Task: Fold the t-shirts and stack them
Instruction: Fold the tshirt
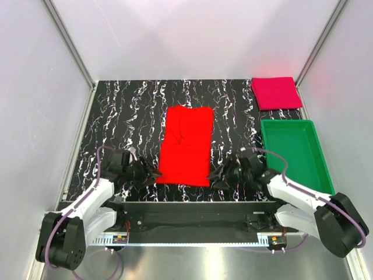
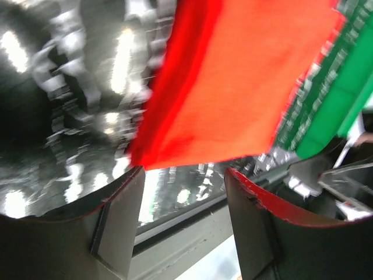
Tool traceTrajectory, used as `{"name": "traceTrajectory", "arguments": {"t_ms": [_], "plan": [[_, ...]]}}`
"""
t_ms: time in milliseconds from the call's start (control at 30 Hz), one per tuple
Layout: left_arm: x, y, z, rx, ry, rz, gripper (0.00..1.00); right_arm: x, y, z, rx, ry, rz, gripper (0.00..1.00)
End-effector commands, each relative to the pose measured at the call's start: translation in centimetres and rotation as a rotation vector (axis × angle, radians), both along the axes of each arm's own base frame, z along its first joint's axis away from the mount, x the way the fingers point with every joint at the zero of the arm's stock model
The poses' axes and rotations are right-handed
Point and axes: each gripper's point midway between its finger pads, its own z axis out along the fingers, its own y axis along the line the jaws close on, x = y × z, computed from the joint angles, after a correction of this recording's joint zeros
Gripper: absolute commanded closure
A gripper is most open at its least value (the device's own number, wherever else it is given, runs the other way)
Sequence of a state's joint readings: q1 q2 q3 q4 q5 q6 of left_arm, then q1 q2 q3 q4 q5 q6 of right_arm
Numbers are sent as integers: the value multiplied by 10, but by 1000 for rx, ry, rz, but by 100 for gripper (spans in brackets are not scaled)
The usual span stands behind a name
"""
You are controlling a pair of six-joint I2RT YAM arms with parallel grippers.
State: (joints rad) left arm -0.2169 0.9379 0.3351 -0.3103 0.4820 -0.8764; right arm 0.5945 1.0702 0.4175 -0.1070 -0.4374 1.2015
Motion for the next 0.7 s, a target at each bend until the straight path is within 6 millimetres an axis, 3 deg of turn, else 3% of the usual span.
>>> {"name": "traceTrajectory", "arguments": {"t_ms": [0,300,500,667], "plan": [[-6,12,-23,36,103,130,39,5,-13,-30,29,127,-245,38],[-11,20,-52,80,211,201,45,7,-6,-58,23,180,-281,41],[-30,25,-70,98,341,260,51,5,-4,-63,22,205,-326,43],[-30,27,-73,90,350,311,53,5,-10,-68,3,222,-364,45]]}}
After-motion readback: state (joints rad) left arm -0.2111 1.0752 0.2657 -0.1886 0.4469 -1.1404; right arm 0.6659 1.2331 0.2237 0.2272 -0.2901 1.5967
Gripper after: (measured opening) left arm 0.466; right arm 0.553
